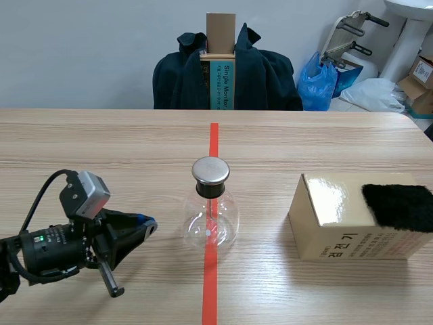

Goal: Do the electroscope experiment.
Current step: 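Bring the plate to the electroscope and point at the metal foil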

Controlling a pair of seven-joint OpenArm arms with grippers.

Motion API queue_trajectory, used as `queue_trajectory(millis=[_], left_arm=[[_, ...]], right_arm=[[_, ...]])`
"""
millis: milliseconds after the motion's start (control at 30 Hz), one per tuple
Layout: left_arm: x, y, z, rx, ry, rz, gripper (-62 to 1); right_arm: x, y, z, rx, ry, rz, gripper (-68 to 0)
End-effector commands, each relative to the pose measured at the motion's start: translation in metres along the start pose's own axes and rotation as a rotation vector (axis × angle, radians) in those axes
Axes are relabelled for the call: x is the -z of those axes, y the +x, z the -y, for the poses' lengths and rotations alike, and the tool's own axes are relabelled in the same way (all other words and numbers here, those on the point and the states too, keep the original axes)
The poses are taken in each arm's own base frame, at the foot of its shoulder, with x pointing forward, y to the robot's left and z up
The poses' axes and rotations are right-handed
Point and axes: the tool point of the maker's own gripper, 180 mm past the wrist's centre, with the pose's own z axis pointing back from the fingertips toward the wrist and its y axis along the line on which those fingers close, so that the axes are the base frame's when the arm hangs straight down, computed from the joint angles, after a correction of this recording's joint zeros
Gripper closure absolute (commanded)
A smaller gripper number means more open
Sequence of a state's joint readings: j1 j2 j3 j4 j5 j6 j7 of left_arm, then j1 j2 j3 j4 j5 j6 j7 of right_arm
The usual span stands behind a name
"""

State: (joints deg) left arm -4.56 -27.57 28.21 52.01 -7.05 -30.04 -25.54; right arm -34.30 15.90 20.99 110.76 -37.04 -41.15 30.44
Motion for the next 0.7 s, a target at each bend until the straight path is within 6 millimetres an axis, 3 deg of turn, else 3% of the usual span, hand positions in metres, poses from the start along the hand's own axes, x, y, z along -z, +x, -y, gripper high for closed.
queue_trajectory(millis=[0, 267, 500, 667], left_arm=[[0.005, 0.013, -0.002, 0.005, -0.002, 0.045, -3.0], [0.02, 0.013, 0.001, 0.012, -0.023, 0.055, -3.0], [0.02, 0.015, 0.002, 0.022, -0.028, 0.063, -3.1], [0.02, 0.014, 0.003, 0.033, -0.035, 0.061, -3.1]], right_arm=[[0.004, 0.008, 0.001, 0.014, -0.015, 0.022, -0.7], [0.032, 0.025, -0.009, 0.09, -0.062, 0.002, -0.6], [0.052, 0.066, -0.05, 0.173, 0.074, 0.013, -0.6], [0.048, 0.105, -0.084, 0.218, 0.191, 0.035, -0.7]])
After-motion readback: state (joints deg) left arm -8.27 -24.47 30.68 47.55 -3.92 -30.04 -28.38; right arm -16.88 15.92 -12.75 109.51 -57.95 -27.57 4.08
